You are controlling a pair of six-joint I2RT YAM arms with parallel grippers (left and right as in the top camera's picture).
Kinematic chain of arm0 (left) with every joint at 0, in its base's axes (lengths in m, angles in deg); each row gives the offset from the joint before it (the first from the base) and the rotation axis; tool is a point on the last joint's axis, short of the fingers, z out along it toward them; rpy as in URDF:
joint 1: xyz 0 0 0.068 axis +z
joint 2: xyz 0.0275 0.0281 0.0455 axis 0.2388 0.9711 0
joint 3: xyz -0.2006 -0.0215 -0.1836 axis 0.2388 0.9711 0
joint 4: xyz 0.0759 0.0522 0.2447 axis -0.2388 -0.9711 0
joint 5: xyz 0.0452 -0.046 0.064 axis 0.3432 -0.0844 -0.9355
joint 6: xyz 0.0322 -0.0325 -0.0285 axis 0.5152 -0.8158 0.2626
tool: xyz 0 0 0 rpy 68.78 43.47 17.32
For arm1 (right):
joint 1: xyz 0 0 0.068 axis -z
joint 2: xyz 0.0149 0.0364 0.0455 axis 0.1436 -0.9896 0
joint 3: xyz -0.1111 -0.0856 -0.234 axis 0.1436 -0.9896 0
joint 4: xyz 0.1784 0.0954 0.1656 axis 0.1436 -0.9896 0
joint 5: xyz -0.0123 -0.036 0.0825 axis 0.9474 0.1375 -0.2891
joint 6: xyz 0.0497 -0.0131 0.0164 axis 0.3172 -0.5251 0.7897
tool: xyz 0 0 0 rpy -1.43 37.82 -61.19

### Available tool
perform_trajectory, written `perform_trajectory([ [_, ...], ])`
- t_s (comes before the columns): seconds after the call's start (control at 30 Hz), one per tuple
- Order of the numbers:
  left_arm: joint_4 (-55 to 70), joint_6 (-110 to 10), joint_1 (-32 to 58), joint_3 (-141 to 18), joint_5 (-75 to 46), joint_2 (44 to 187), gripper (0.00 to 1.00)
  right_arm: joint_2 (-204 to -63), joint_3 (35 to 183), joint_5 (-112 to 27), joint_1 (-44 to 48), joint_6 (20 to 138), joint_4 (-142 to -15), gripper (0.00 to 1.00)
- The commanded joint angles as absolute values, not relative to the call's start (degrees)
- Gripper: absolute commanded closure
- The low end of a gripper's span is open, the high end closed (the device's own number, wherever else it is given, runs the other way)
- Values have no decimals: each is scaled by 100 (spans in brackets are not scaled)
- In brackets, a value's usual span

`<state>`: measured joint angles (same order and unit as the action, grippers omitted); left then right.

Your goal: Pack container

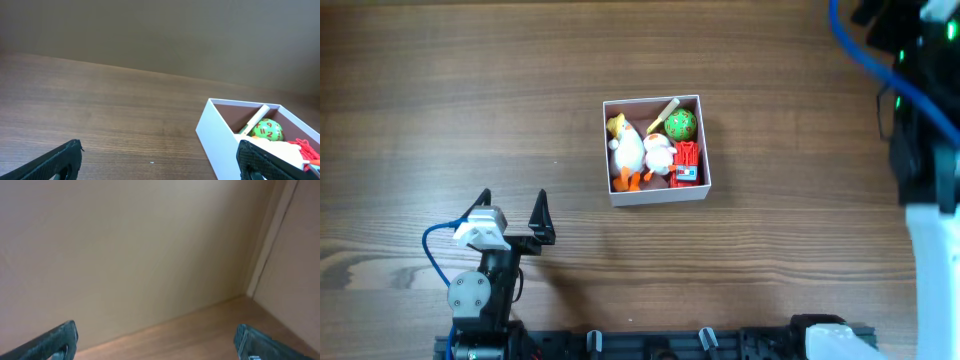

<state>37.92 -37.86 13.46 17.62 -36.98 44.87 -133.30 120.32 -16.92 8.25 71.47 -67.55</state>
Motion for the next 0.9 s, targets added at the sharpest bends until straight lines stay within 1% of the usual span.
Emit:
perform_trajectory([
  [0.0,3746,-3675,1387,1780,-3714,4434,0,-12551,10777,-1657,812,6869,-6088,0],
  [0.1,3746,-3675,1387,1780,-3714,4434,0,-11863,9789,-1862,812,7044,-5599,0],
  [0.27,3748,-3675,1387,1780,-3714,4434,0,-10606,8263,-2028,812,7894,-5376,0],
  [0.6,3748,-3675,1387,1780,-3714,4434,0,-8451,5499,-2081,1019,7868,-4149,0],
  [0.73,3746,-3675,1387,1780,-3714,4434,0,-7800,4863,-2337,1135,7807,-3931,0],
  [0.87,3746,-3675,1387,1780,-3714,4434,0,-7328,4517,-2968,1284,7249,-3913,0],
])
